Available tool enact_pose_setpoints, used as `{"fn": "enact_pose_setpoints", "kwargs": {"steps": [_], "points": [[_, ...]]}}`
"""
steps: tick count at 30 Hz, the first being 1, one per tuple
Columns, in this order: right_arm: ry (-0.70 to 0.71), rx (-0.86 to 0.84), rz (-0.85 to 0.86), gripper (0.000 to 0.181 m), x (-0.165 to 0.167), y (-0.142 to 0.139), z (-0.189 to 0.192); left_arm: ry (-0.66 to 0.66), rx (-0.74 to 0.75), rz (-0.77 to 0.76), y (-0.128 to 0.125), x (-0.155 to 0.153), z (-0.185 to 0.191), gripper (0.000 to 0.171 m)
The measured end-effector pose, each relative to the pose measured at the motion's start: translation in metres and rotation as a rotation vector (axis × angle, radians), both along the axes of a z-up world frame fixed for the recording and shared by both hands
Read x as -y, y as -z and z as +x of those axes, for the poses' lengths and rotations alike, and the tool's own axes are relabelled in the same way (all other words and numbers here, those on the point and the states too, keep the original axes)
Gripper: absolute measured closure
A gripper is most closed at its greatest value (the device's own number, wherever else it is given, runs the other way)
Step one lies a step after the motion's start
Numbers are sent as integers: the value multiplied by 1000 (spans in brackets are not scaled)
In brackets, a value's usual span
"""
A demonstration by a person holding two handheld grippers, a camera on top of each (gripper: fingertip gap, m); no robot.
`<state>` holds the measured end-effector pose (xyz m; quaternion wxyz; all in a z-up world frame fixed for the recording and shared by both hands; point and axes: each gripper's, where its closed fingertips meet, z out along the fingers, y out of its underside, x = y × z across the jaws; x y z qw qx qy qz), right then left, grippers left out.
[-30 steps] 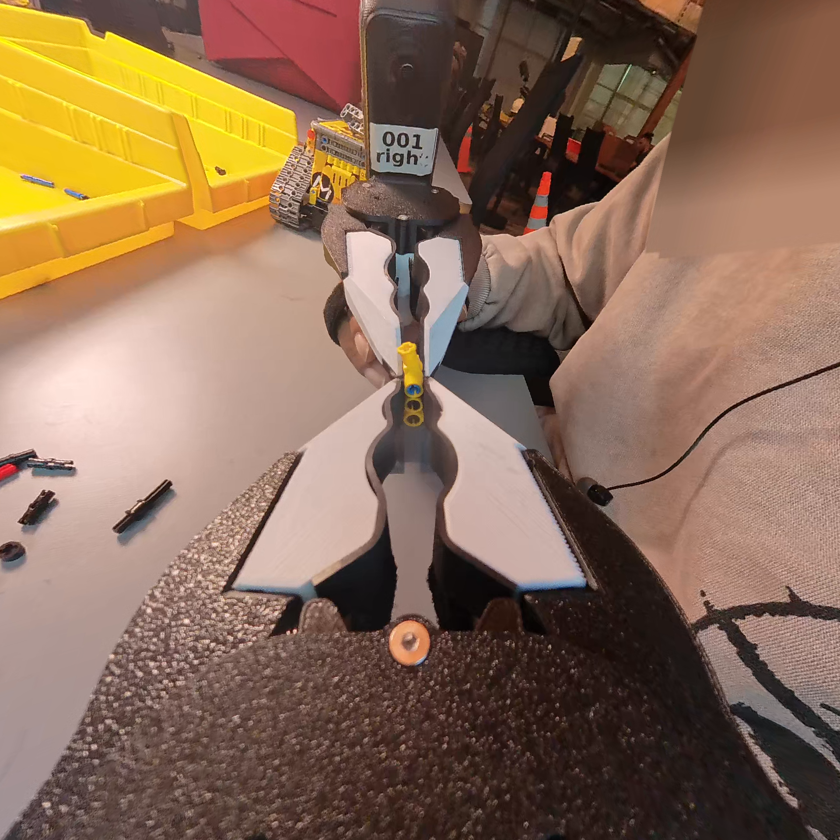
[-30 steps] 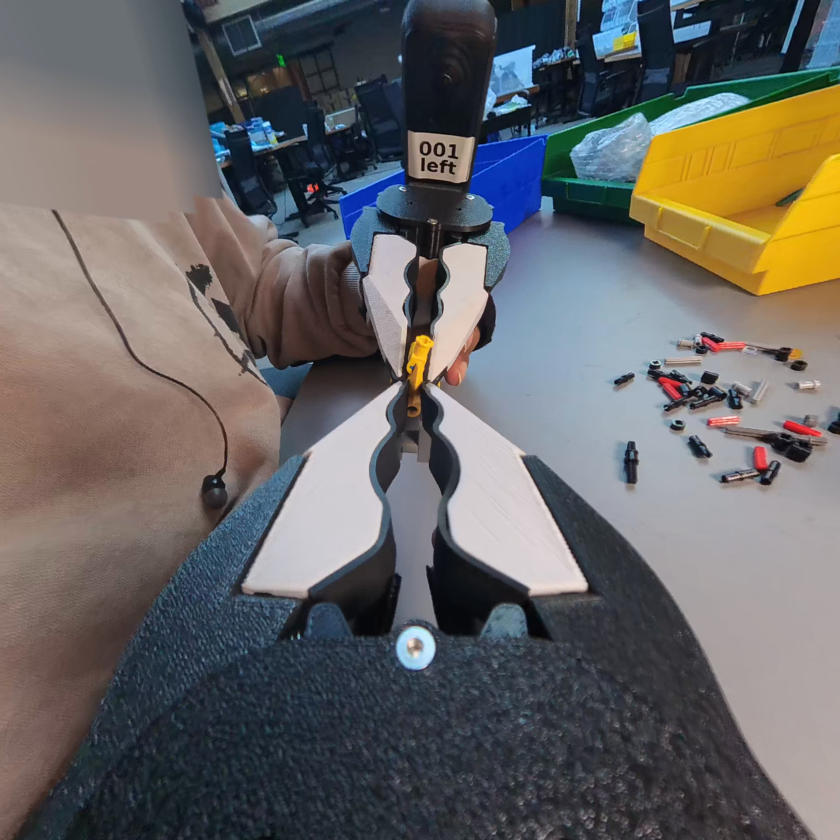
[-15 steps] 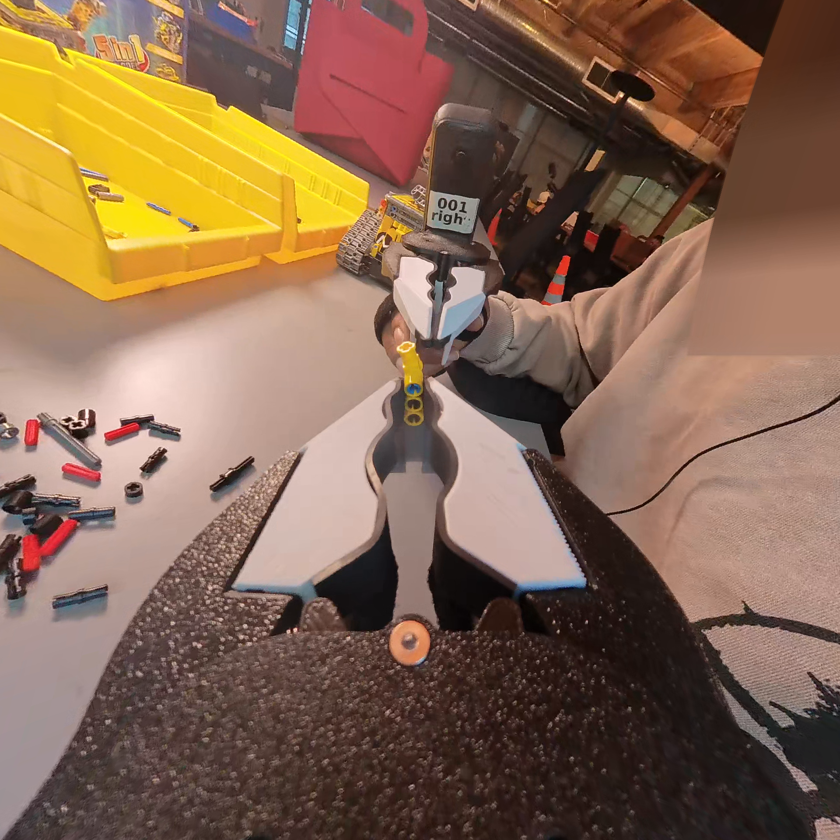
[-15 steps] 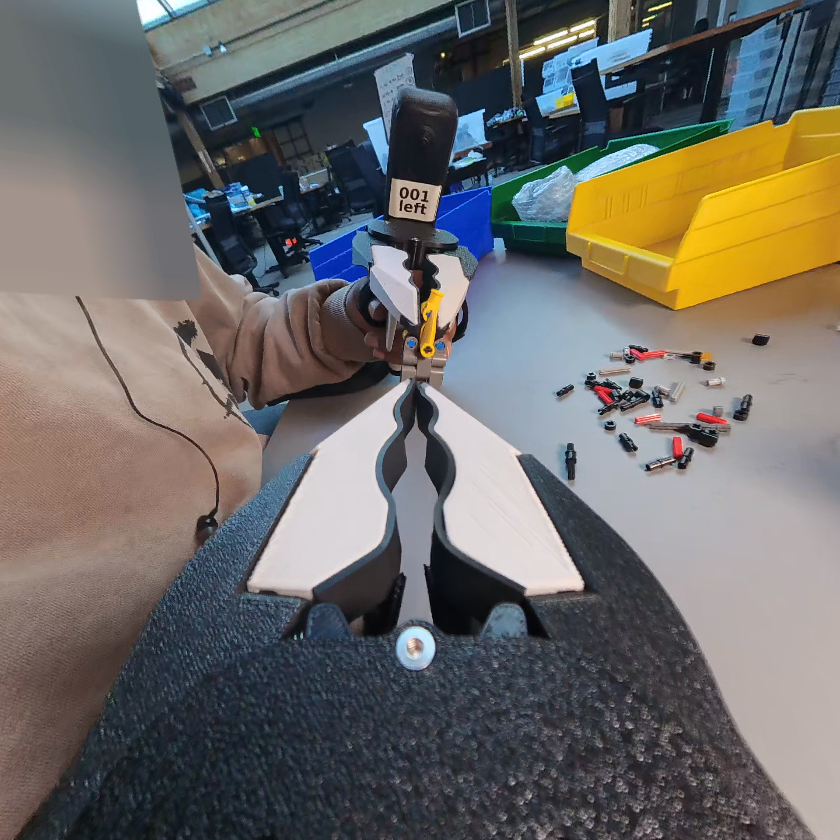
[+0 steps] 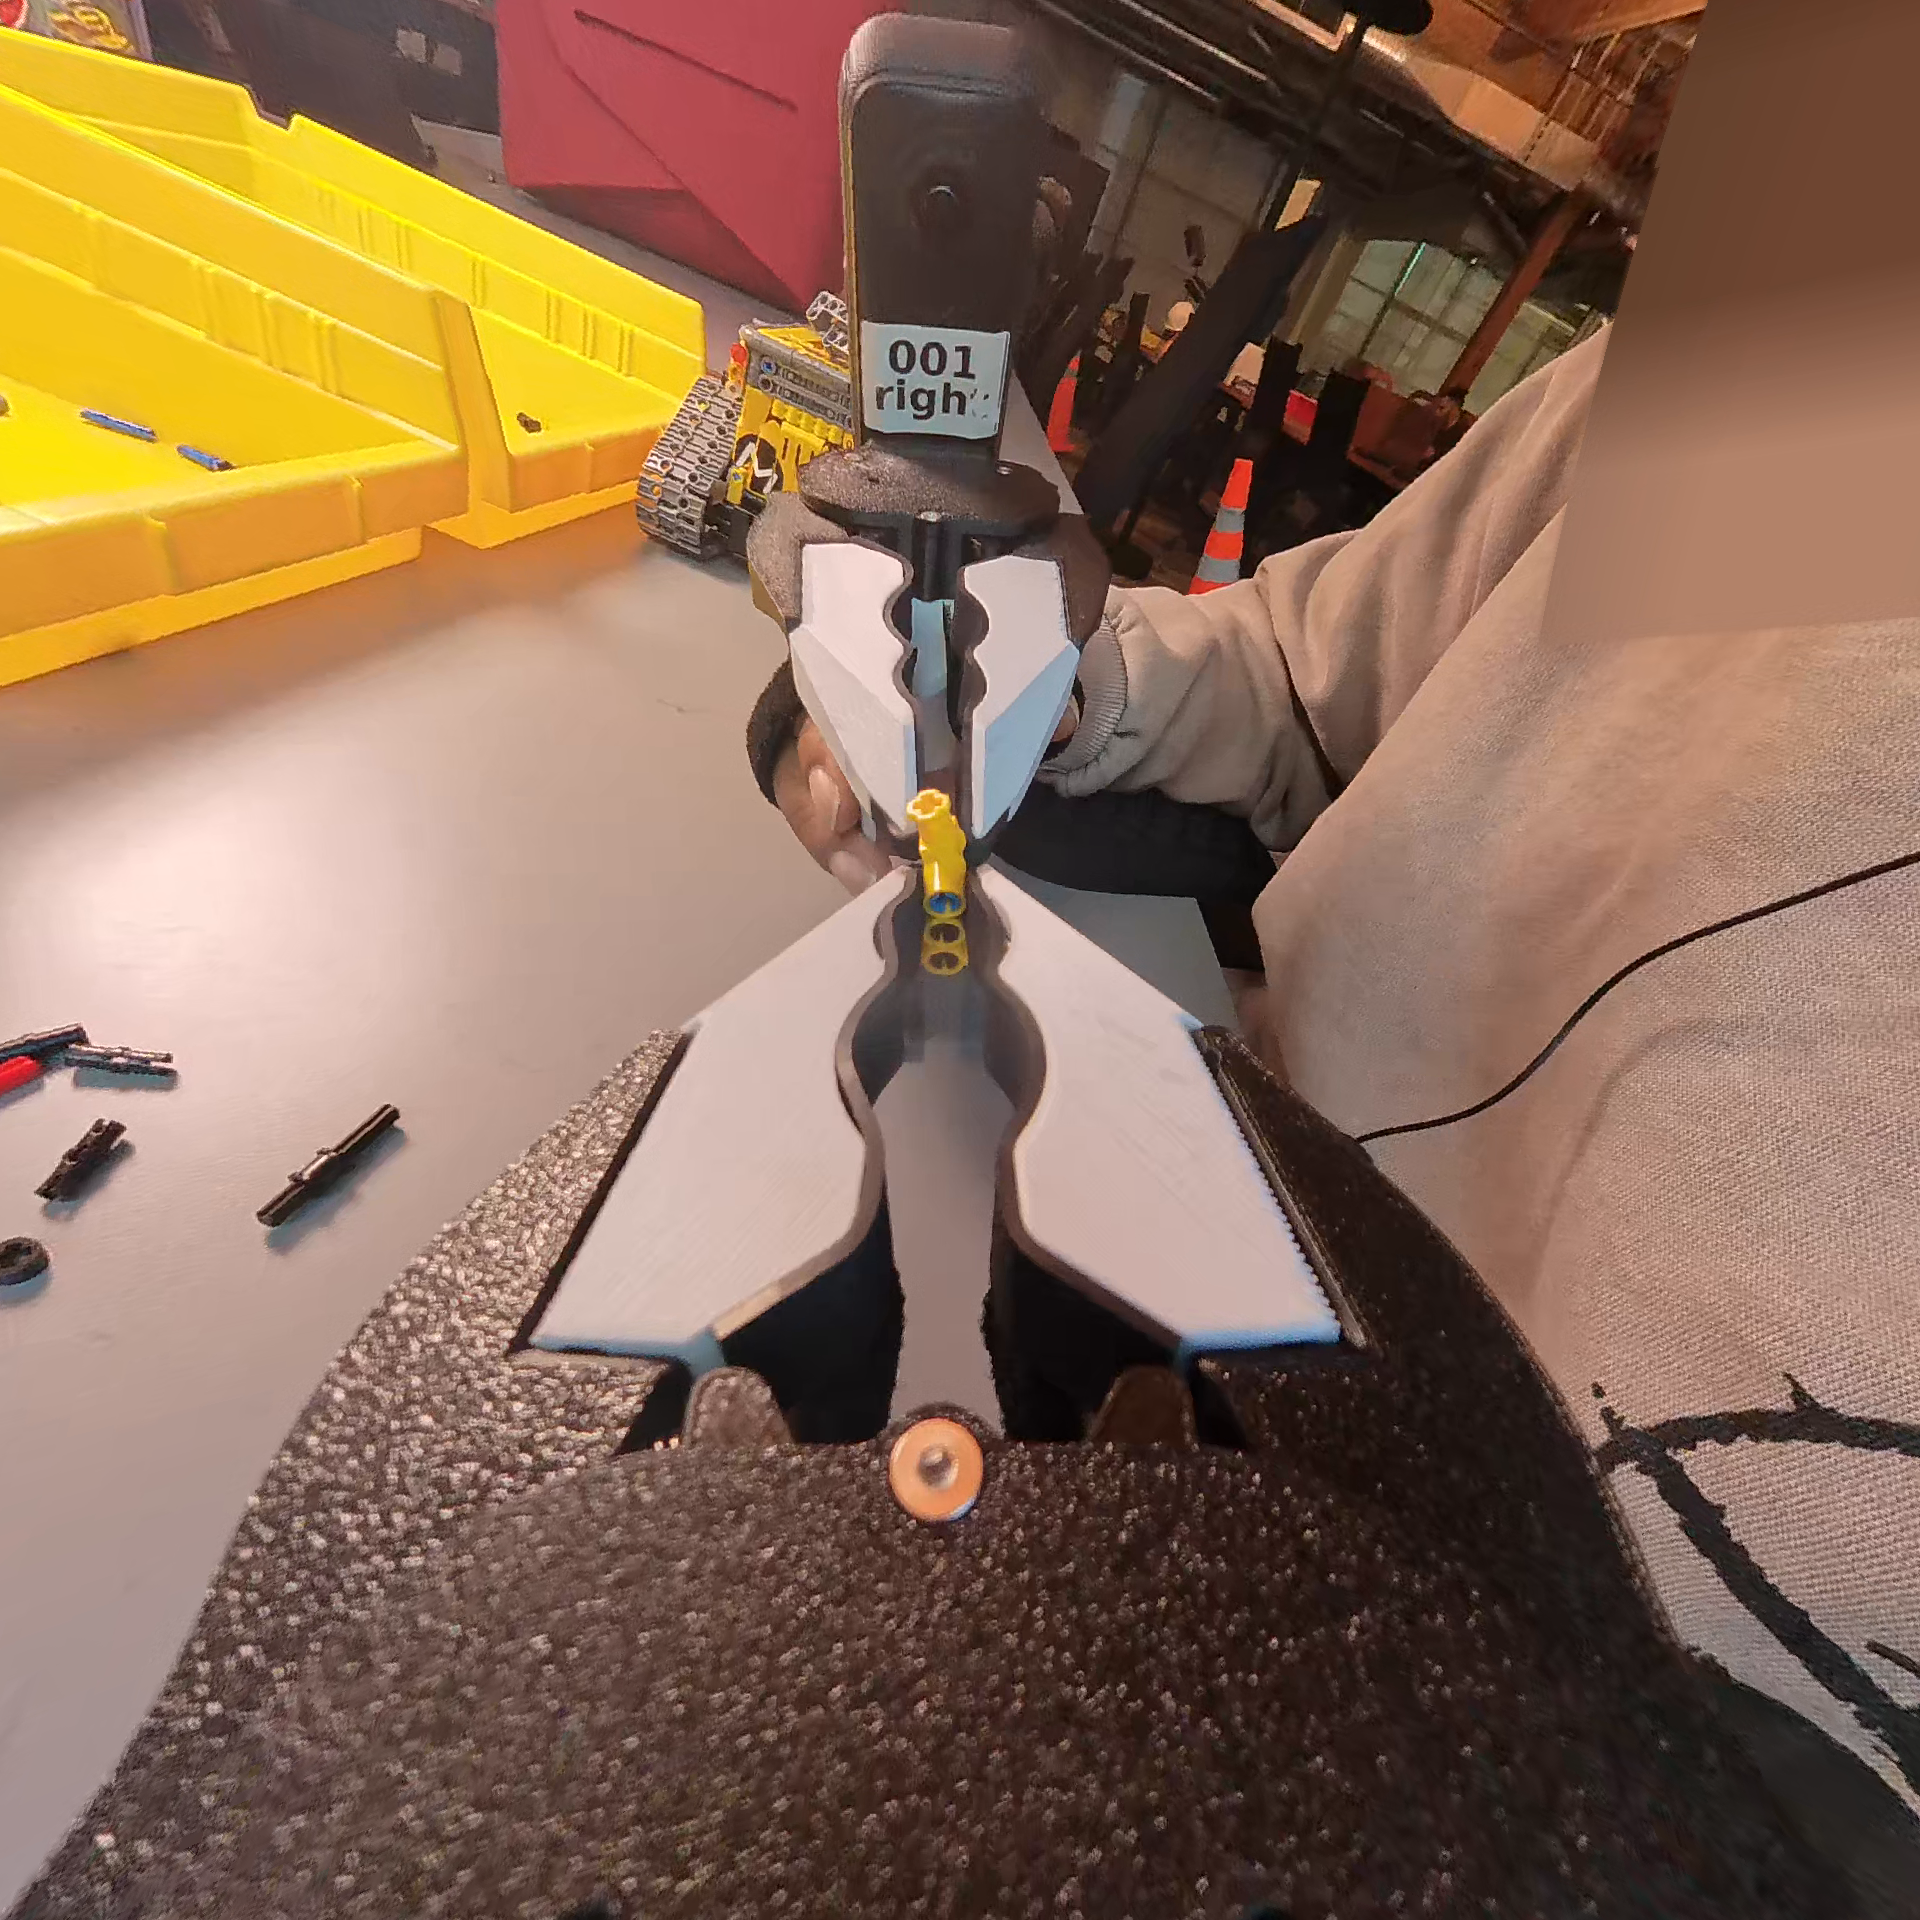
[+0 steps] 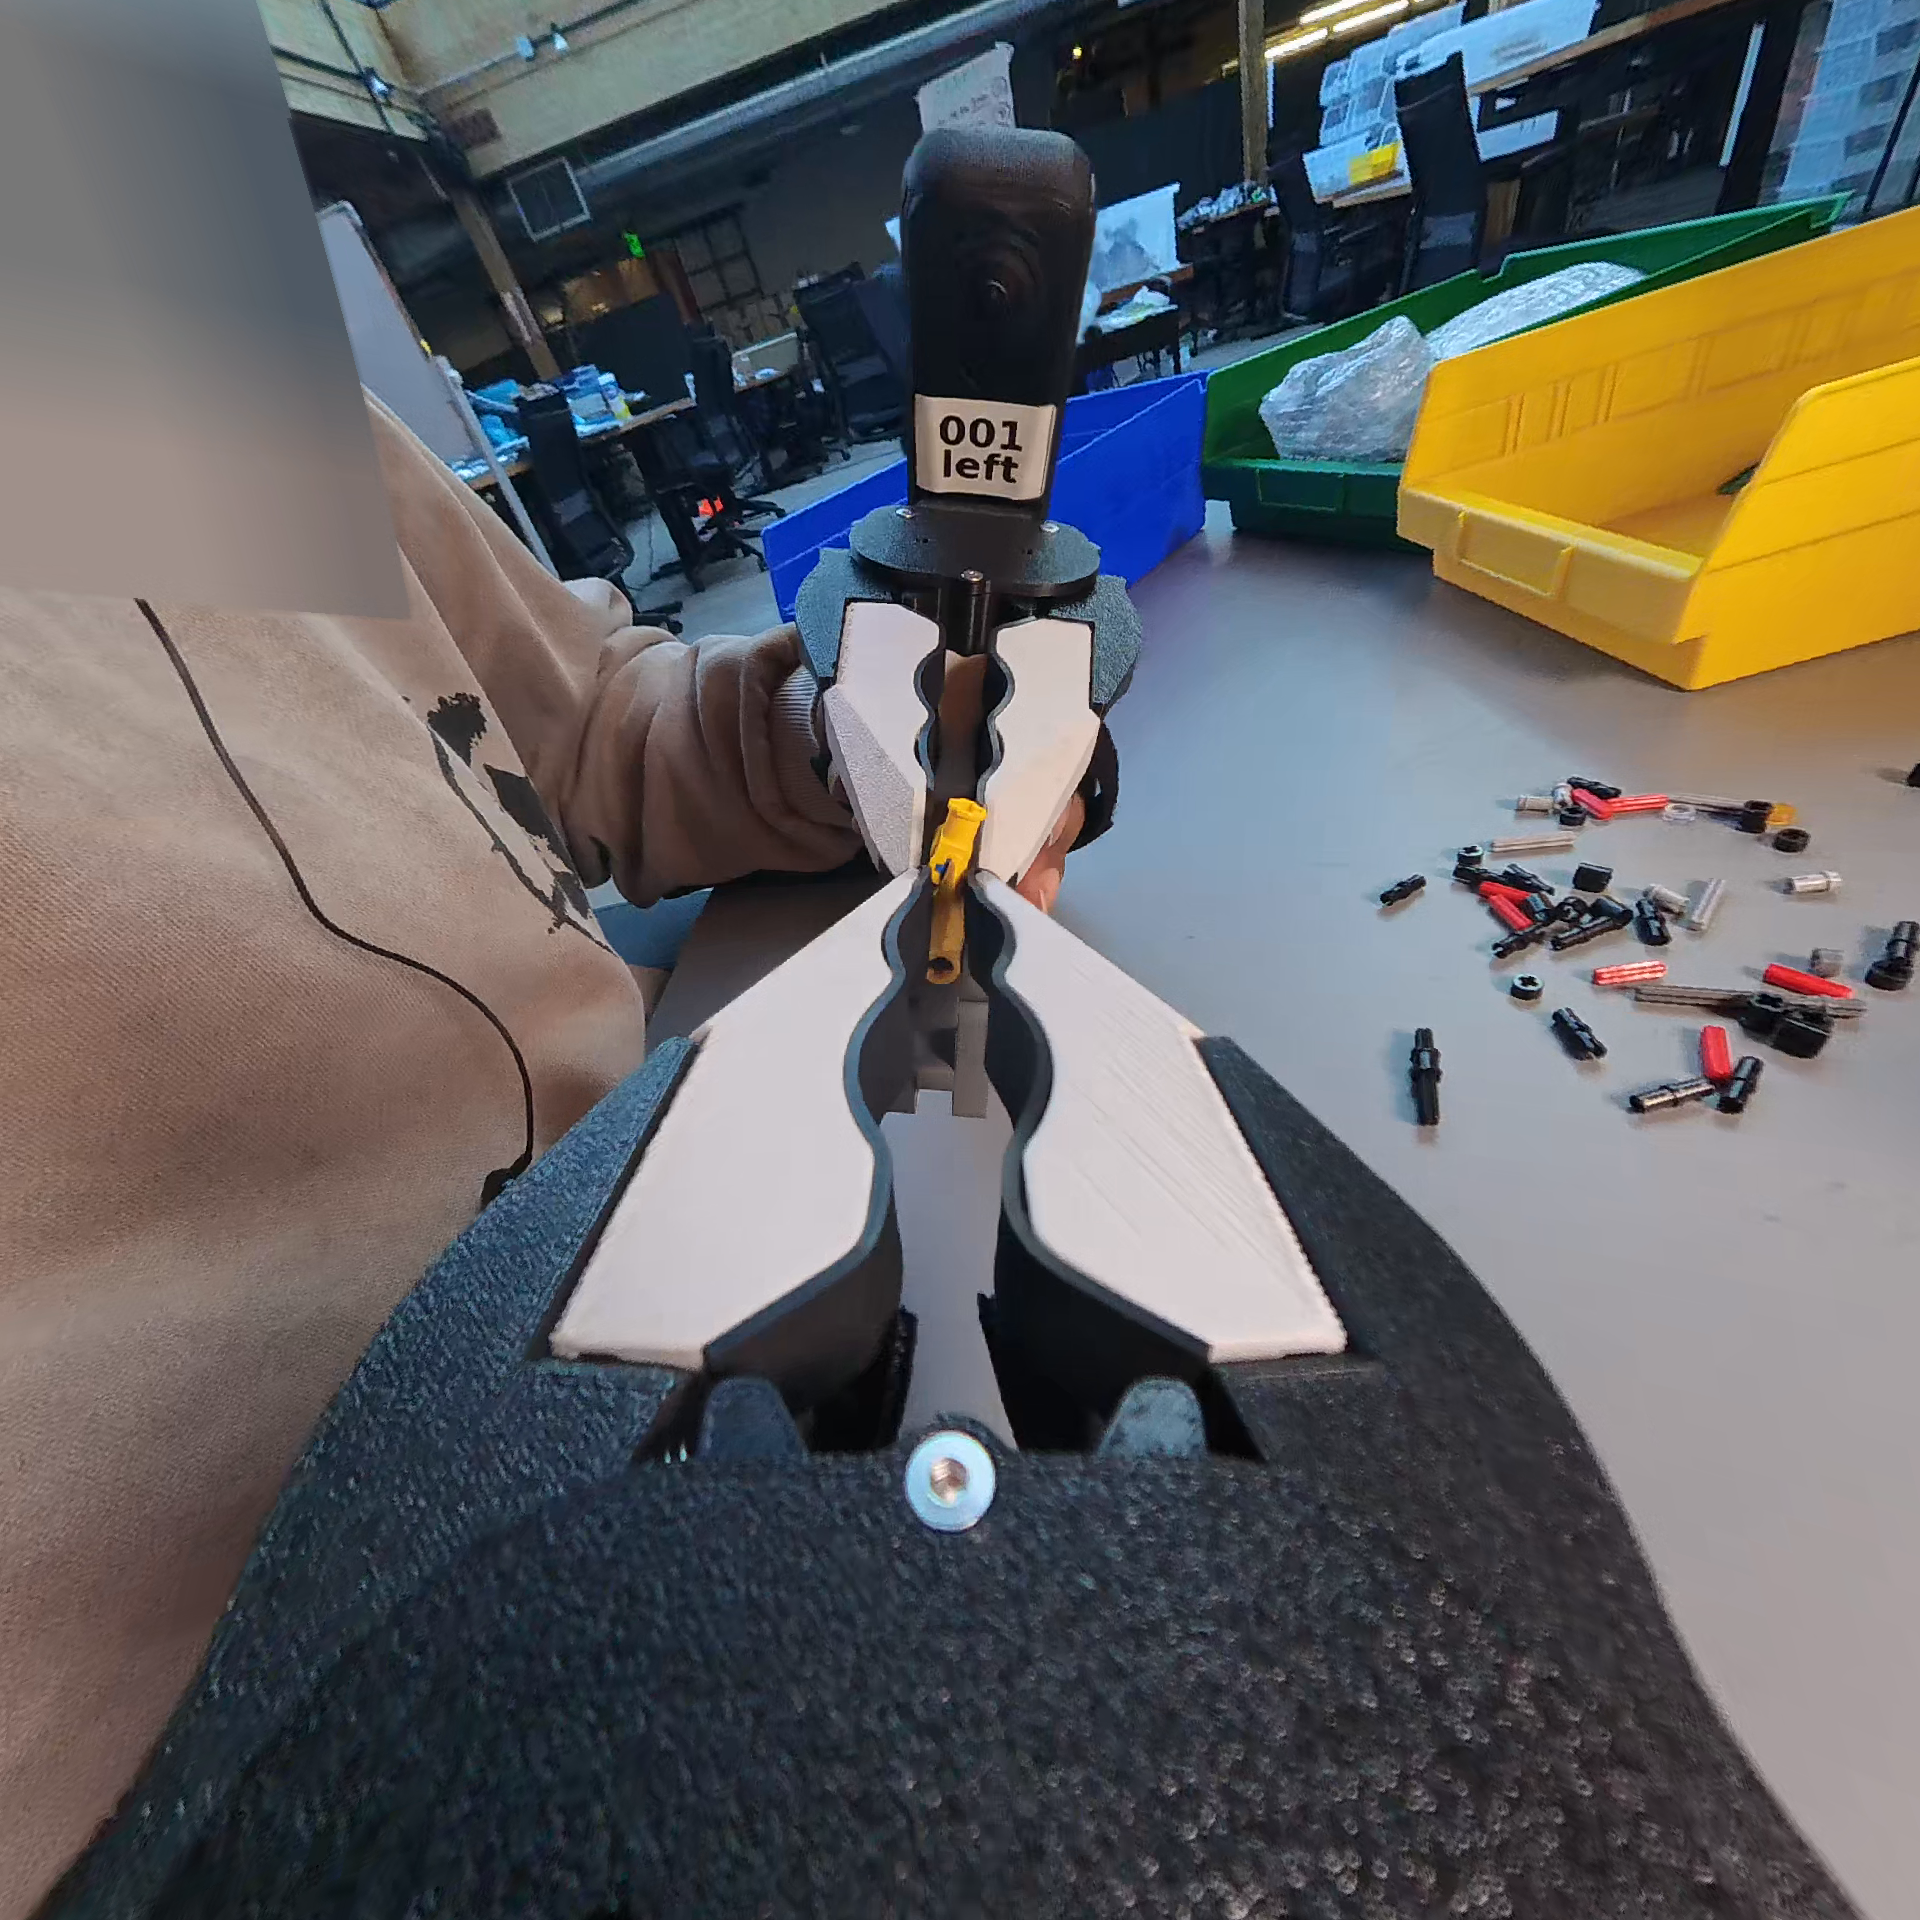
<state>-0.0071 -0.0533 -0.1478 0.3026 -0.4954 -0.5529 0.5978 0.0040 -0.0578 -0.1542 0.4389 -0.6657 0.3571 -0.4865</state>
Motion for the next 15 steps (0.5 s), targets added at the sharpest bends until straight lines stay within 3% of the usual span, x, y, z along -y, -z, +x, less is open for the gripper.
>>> {"fn": "enact_pose_setpoints", "kwargs": {"steps": [15], "points": [[-10, -20, -28, 178, 0, -5, 1, -6, -6, 11, -4, 1, -3, 165]]}}
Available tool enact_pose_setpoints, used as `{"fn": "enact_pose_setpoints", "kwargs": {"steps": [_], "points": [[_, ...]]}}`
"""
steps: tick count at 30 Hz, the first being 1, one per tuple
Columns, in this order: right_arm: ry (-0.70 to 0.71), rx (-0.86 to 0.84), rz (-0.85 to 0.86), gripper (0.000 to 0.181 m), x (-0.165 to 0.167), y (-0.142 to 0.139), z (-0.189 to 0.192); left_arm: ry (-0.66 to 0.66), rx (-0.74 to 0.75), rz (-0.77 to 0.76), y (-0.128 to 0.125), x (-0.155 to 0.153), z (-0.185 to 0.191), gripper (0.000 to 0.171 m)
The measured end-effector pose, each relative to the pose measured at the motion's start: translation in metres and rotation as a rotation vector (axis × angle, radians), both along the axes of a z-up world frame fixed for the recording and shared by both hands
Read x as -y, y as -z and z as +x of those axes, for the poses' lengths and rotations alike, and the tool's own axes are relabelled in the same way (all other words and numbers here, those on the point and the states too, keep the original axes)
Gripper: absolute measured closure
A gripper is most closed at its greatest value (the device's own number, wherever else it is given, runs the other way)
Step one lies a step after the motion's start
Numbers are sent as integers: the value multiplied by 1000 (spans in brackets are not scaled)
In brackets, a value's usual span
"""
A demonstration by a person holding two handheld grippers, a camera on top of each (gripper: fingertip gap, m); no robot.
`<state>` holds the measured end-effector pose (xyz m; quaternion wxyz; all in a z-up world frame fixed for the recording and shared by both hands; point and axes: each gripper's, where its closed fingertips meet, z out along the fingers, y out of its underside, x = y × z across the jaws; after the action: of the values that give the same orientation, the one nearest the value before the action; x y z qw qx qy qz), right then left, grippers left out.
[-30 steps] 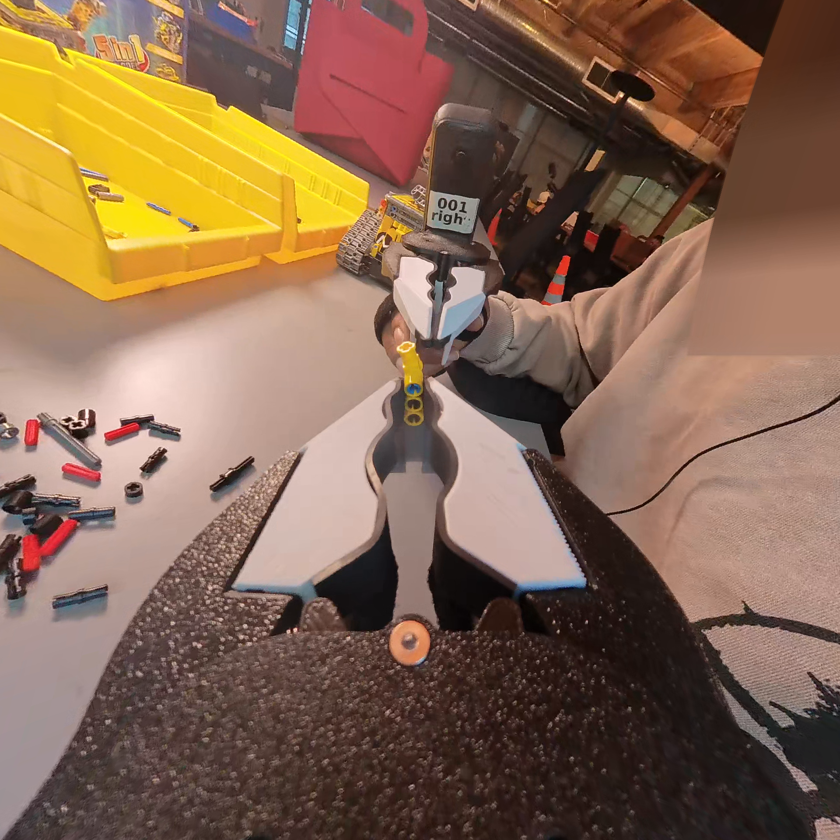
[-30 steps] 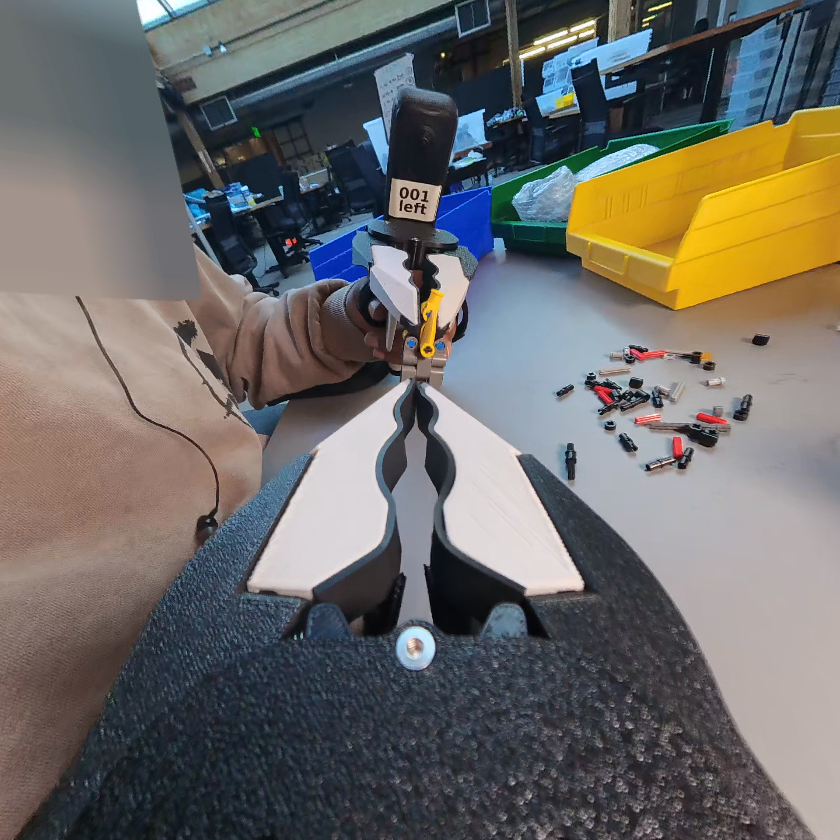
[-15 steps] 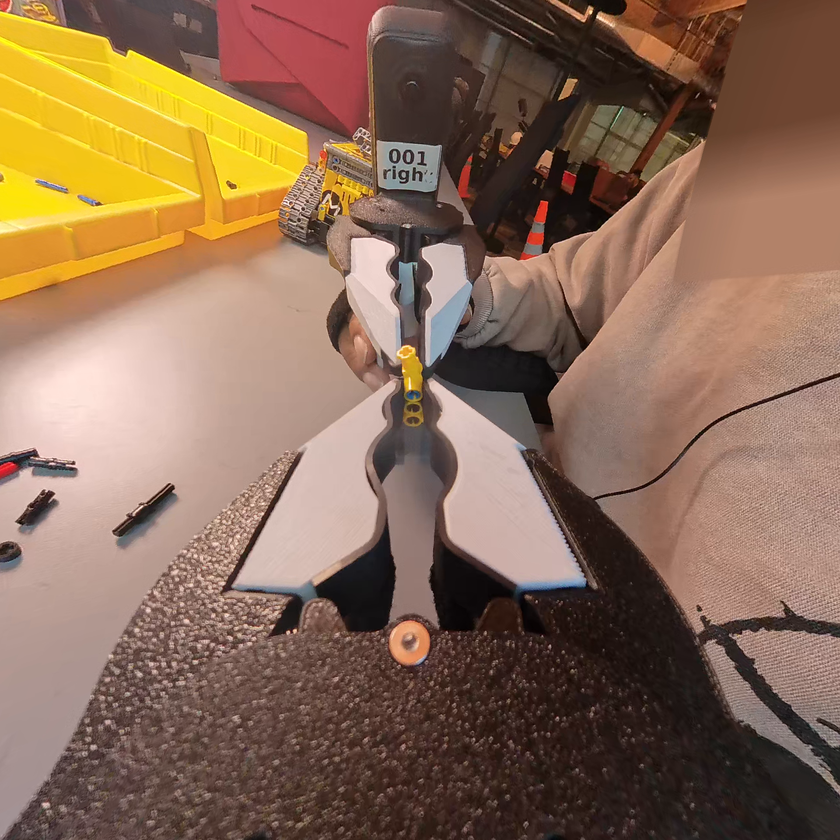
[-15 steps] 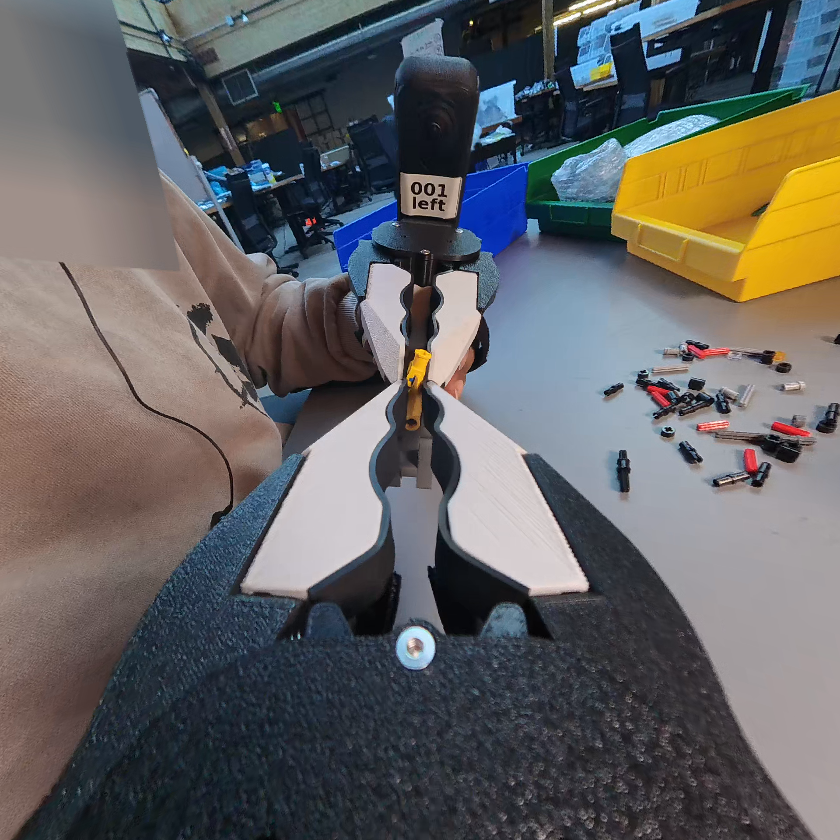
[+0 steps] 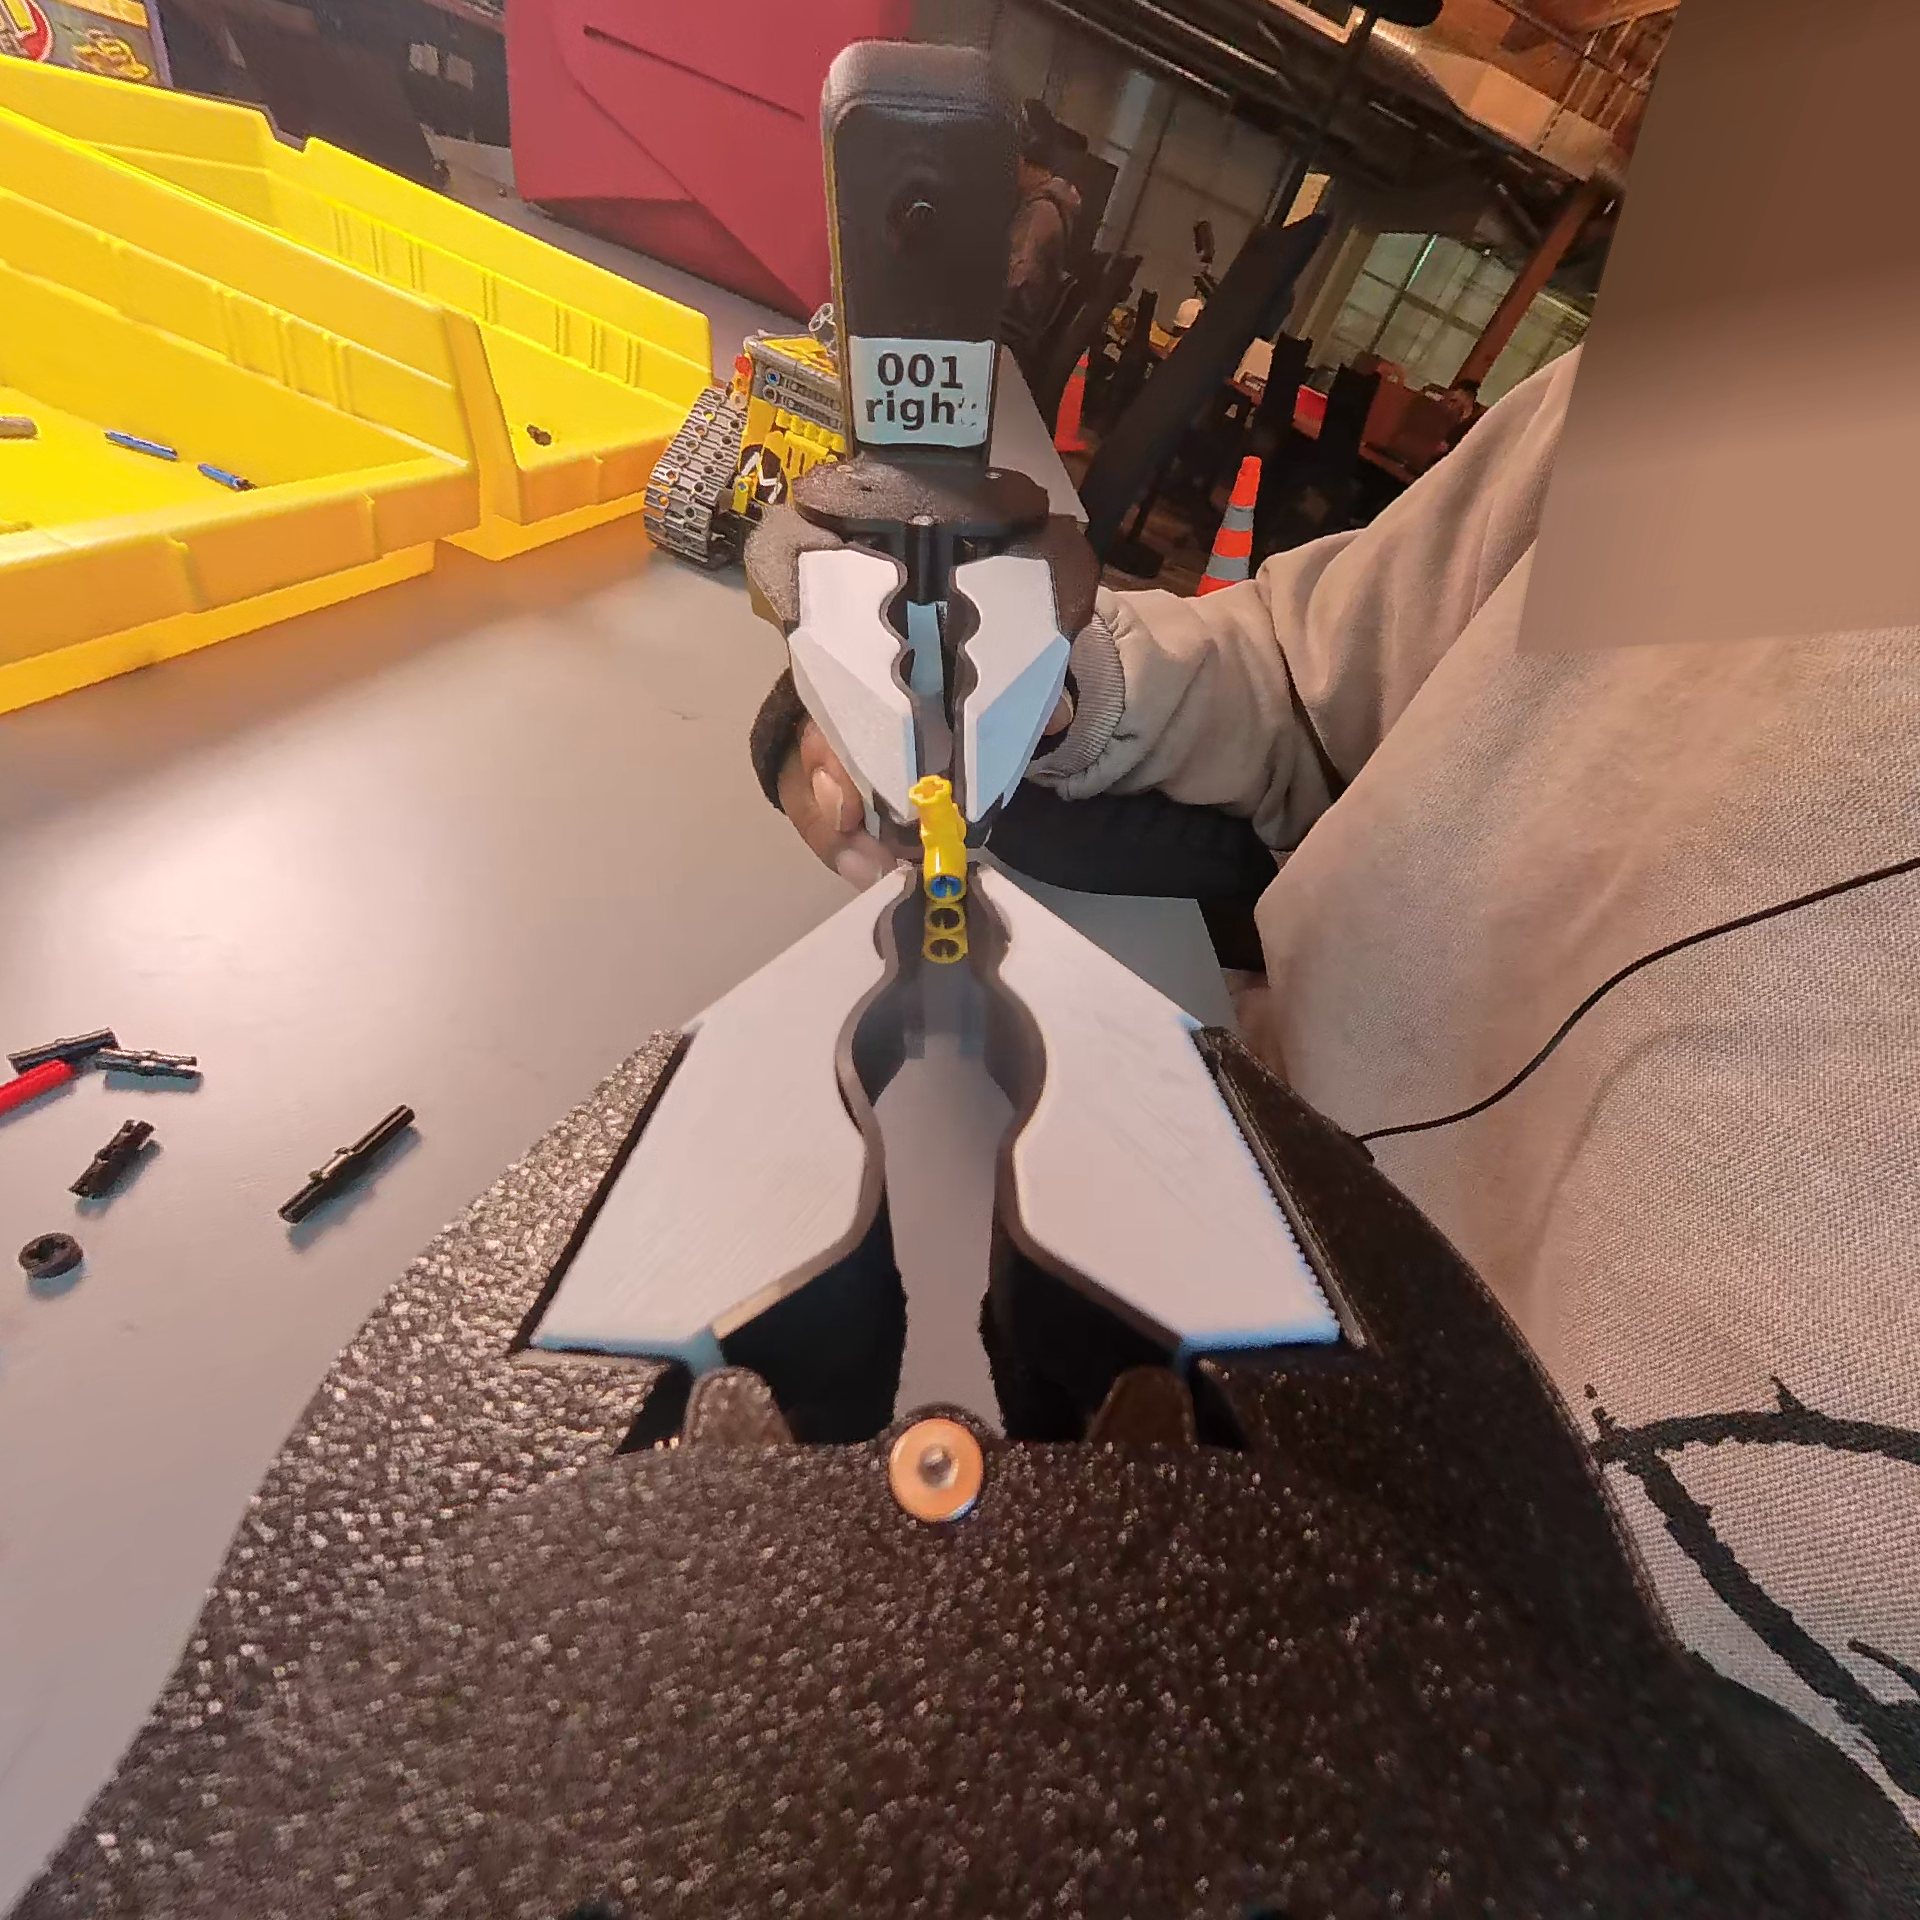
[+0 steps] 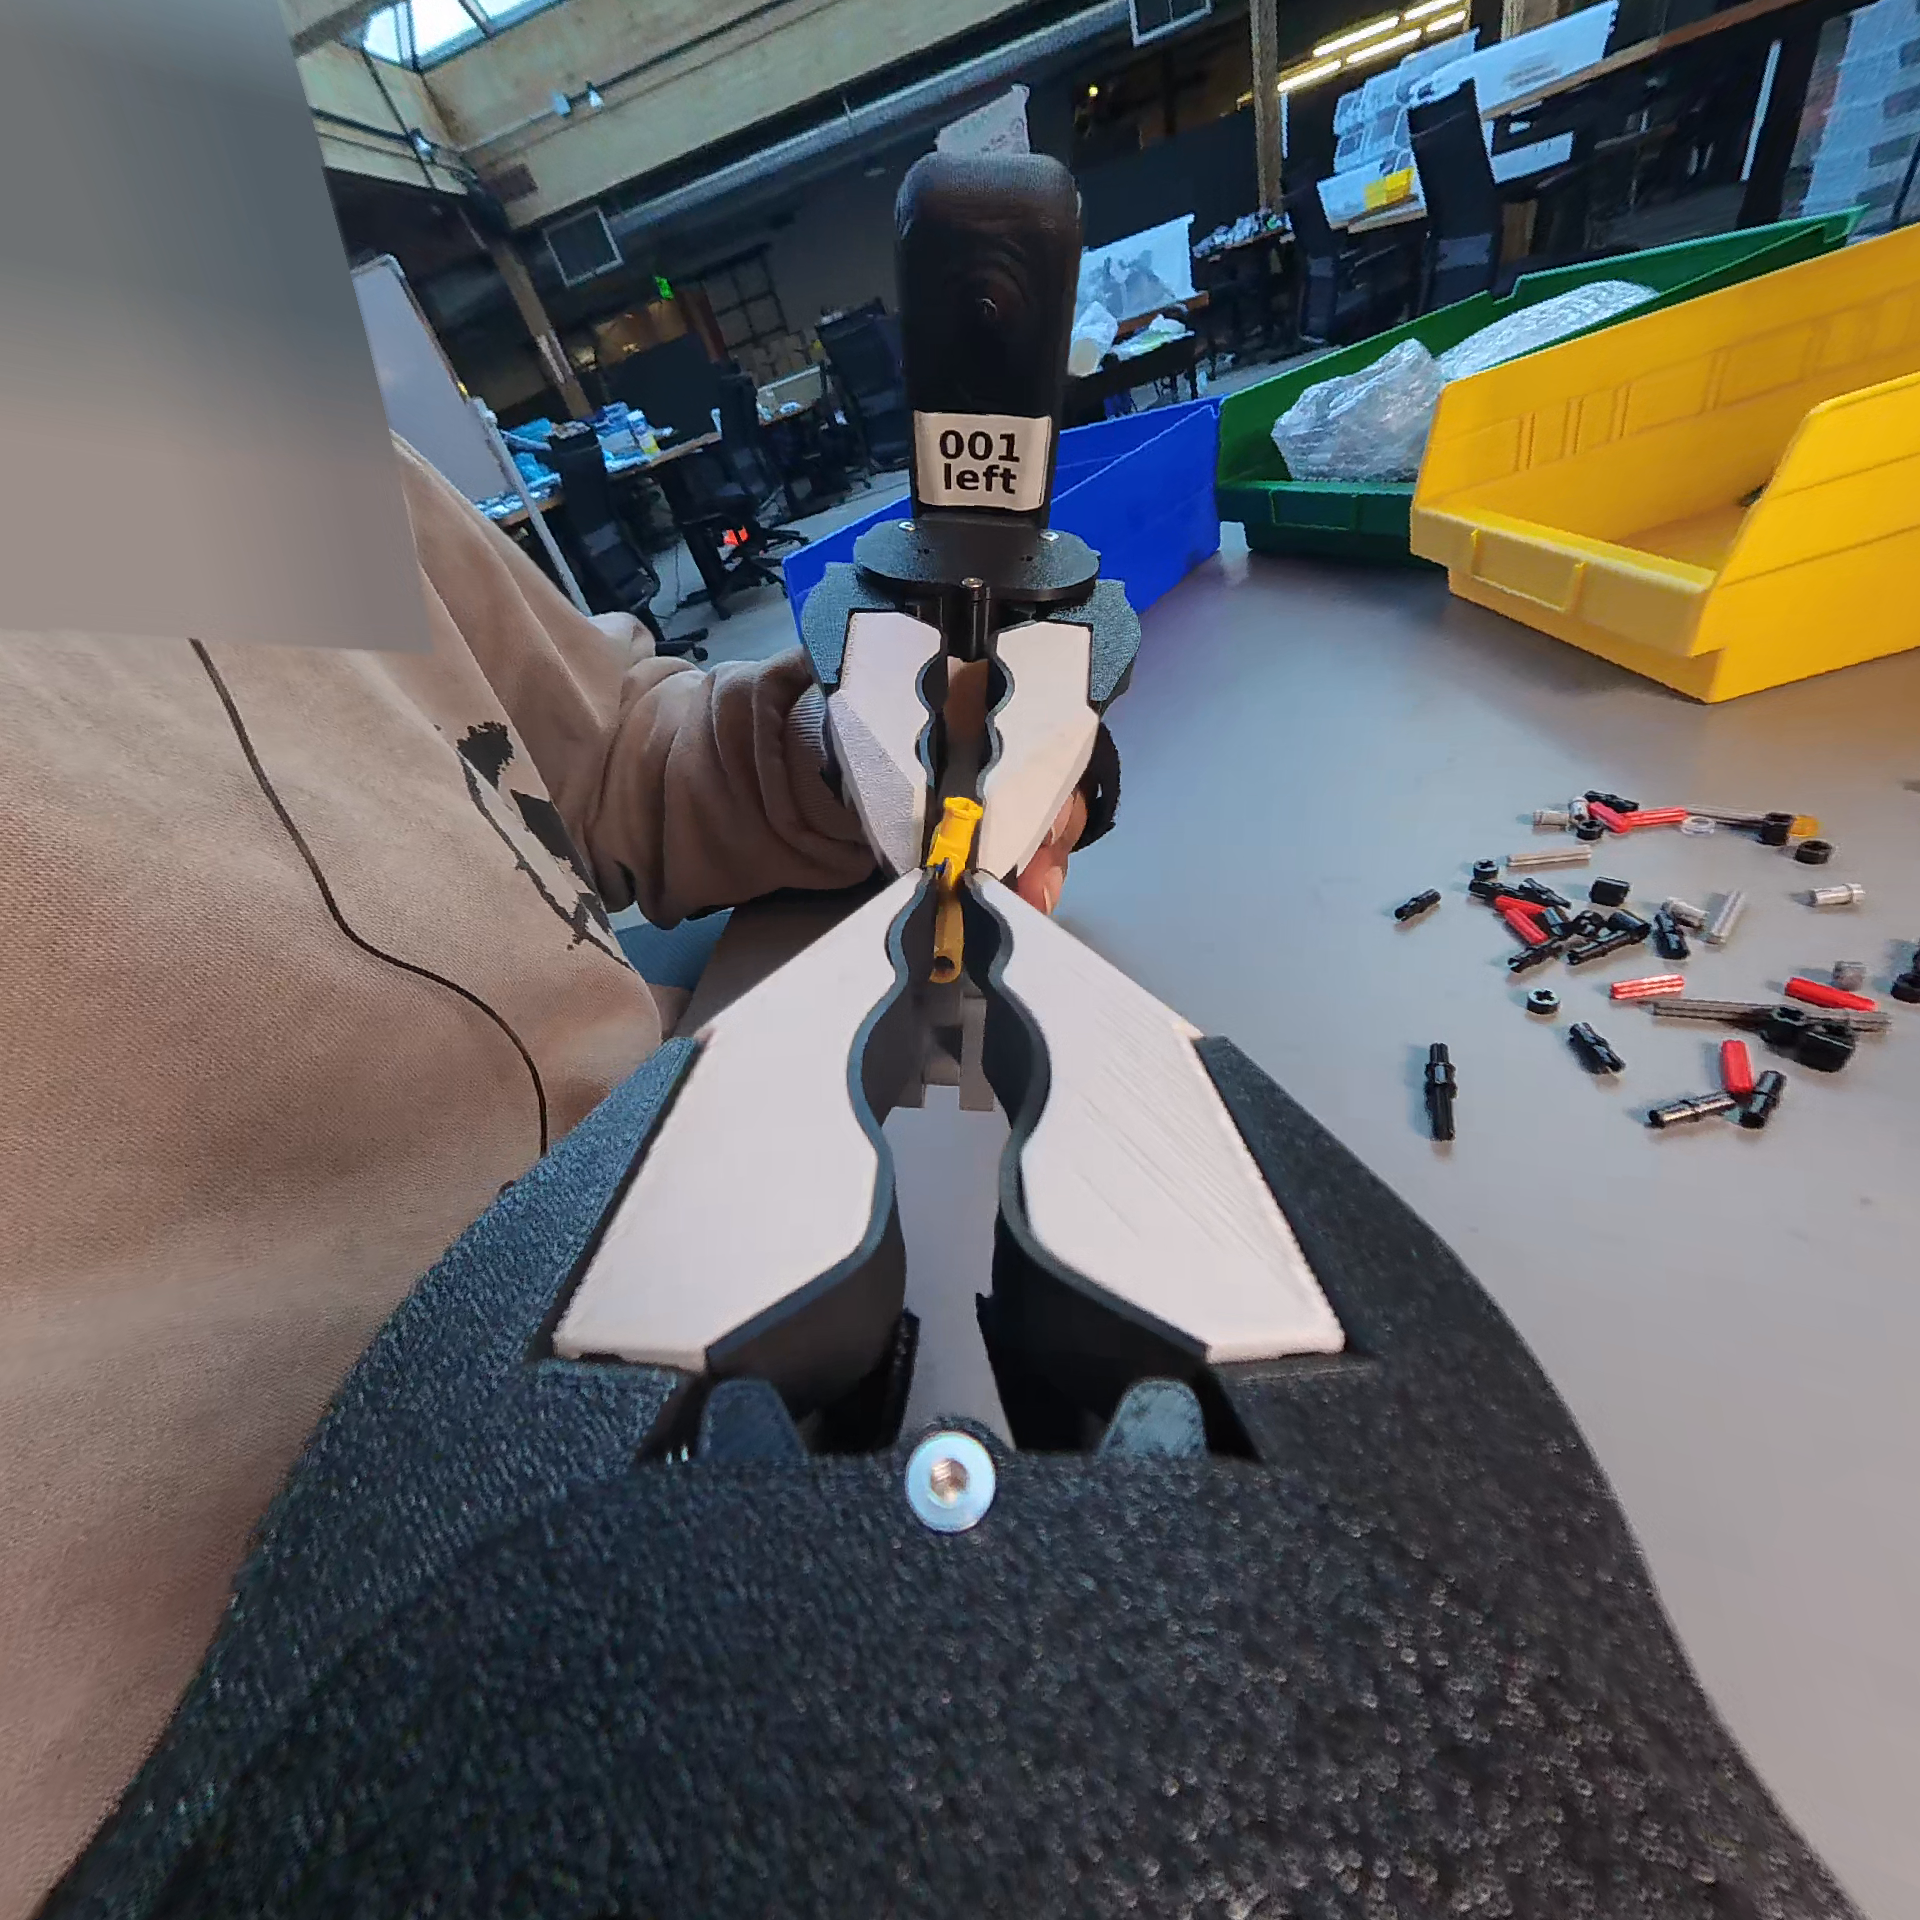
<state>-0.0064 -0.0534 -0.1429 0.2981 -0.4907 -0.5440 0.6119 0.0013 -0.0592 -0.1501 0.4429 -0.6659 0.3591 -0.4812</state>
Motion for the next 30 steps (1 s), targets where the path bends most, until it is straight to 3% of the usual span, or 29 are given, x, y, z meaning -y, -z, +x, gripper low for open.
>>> {"fn": "enact_pose_setpoints", "kwargs": {"steps": [16, 25, 26, 28, 29, 30], "points": [[-17, 17, 14, 178, 3, 6, -1, -8, -44, 21, 3, 0, 1, 165], [9, -27, -7, 180, -5, -6, 0, -60, 10, 23, -13, -6, -7, 165], [5, -26, -3, 181, -6, -6, 0, -75, 29, 24, -16, -8, -10, 165], [33, -19, -2, 180, -19, -3, 12, -209, 197, 21, -45, -26, -57, 166], [73, -38, -36, 180, -31, -6, 19, -254, 221, 52, -54, -29, -76, 167], [96, -48, -26, 180, -34, -9, 19, -235, 160, 83, -50, -25, -70, 165]]}}
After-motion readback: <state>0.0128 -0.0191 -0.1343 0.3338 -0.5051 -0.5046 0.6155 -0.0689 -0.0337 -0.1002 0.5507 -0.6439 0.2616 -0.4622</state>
